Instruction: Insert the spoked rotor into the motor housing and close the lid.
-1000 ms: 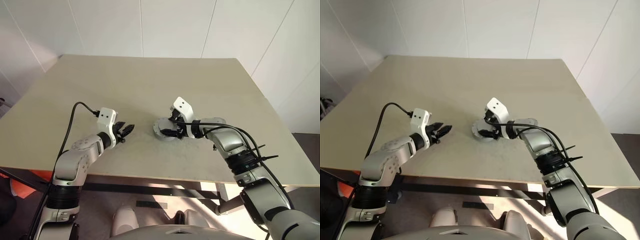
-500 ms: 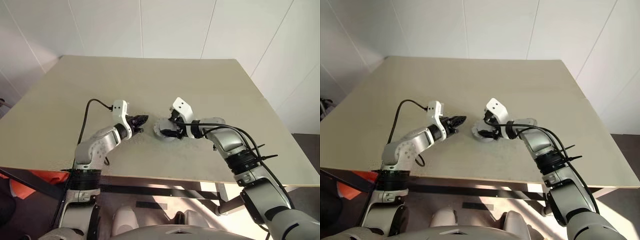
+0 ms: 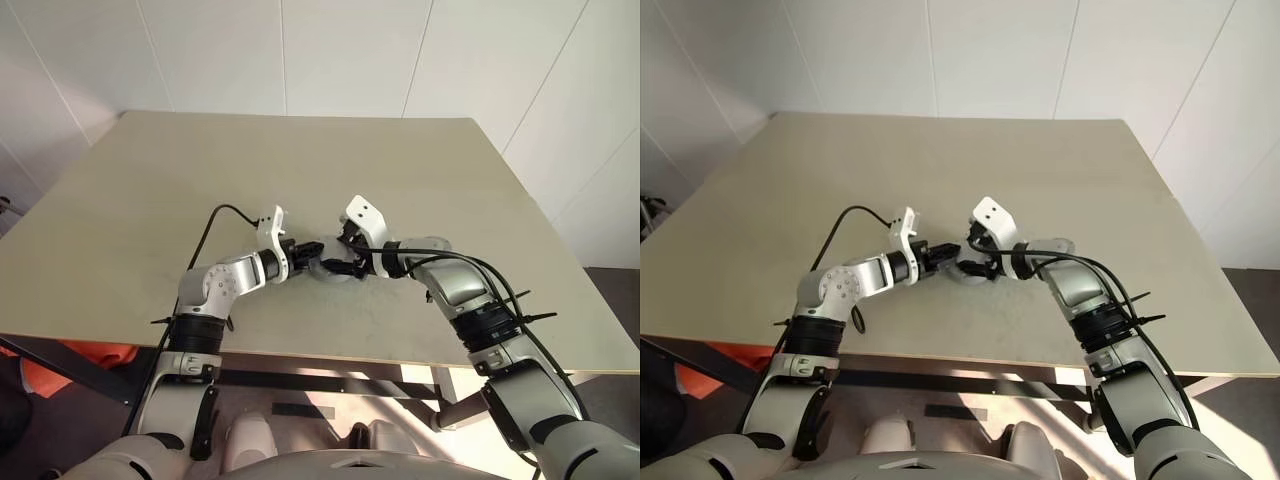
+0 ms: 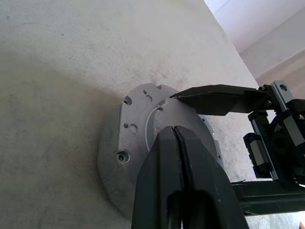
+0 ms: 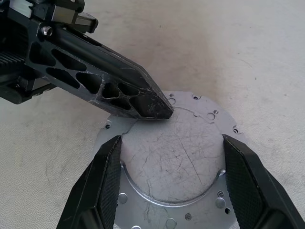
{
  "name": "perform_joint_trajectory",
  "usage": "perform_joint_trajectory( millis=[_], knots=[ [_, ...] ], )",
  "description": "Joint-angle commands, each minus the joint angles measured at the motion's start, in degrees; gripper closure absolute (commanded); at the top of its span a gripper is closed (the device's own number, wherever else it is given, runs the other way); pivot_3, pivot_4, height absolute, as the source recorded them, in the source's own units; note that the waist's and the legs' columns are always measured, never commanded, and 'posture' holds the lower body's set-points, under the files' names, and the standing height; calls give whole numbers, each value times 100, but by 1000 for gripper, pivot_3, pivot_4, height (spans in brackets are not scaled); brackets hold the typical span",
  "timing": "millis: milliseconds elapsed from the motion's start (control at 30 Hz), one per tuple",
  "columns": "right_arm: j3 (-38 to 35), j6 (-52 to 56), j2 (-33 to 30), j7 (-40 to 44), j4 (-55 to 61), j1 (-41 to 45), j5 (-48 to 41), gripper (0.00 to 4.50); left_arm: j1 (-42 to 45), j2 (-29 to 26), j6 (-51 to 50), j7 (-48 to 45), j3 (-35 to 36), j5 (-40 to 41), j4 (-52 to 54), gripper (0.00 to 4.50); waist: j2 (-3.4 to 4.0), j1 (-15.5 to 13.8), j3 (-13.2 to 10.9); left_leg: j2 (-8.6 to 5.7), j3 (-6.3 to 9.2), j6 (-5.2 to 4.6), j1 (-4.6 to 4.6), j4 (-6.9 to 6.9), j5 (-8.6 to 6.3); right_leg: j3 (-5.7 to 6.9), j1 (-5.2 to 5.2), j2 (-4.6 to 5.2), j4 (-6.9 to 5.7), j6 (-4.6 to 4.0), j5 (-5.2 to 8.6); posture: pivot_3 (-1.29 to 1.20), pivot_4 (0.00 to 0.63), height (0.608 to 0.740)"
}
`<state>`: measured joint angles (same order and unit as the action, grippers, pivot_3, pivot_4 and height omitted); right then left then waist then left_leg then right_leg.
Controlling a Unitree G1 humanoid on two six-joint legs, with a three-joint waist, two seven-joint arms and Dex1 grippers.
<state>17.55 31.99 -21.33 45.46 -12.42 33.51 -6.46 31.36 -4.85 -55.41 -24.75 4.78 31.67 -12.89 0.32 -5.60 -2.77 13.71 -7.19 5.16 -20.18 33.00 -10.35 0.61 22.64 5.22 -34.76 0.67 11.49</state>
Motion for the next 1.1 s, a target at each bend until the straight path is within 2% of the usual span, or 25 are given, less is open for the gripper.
perform_joint_trajectory(
  millis=[33,233,300,367,400,567,767,1000,1100],
  knots=[
    [-56,248,-29,-139,-46,-68,106,1395,-3,-54,-199,189,-135,-204,-223,4455,0,-1,0,0,0,0,4,0,0,0,-4,0,1,0,0,0,0,740],
    [-177,388,-17,-193,-23,-15,13,1395,-19,-26,-223,235,-98,-175,-210,4455,0,-1,0,-2,0,-2,16,-2,-1,1,-25,3,6,40,24,0,0,740],
    [-203,461,-38,-127,18,5,-45,678,-23,-16,-228,247,-87,-165,-205,4500,0,-3,0,-2,1,-2,15,-3,-1,1,-26,3,7,40,24,0,0,740],
    [-176,434,-85,-82,146,-9,-17,140,-27,-8,-227,255,-78,-156,-204,4500,0,-2,0,-2,1,-2,13,-4,-1,1,-26,3,7,40,24,0,0,740],
    [-157,396,-113,-70,237,-13,11,28,-27,-4,-231,258,-71,-149,-206,4500,0,0,0,-2,1,-2,13,-4,-1,1,-26,3,8,40,24,0,0,740],
    [-222,547,-266,318,790,-67,-281,28,-5,6,-247,245,-27,-130,-240,4500,2,1,-1,-2,1,-1,13,-12,-1,1,-22,2,9,42,26,0,0,740],
    [-806,1602,-378,742,1205,73,-1179,28,29,9,-247,211,-15,-123,-288,4500,4,3,-2,-3,0,-1,11,-25,0,0,-16,1,15,43,26,0,0,740],
    [-1168,2259,-539,636,411,375,-1425,28,60,4,-189,202,6,-139,-371,4500,4,-5,-2,-5,0,1,14,-27,1,1,-15,3,16,43,26,0,0,740],
    [-1226,2410,-579,445,-348,509,-1318,28,49,1,-167,202,14,-142,-376,4500,4,2,-2,-5,0,2,11,-27,1,1,-16,3,16,43,26,0,0,740]
  ],
)
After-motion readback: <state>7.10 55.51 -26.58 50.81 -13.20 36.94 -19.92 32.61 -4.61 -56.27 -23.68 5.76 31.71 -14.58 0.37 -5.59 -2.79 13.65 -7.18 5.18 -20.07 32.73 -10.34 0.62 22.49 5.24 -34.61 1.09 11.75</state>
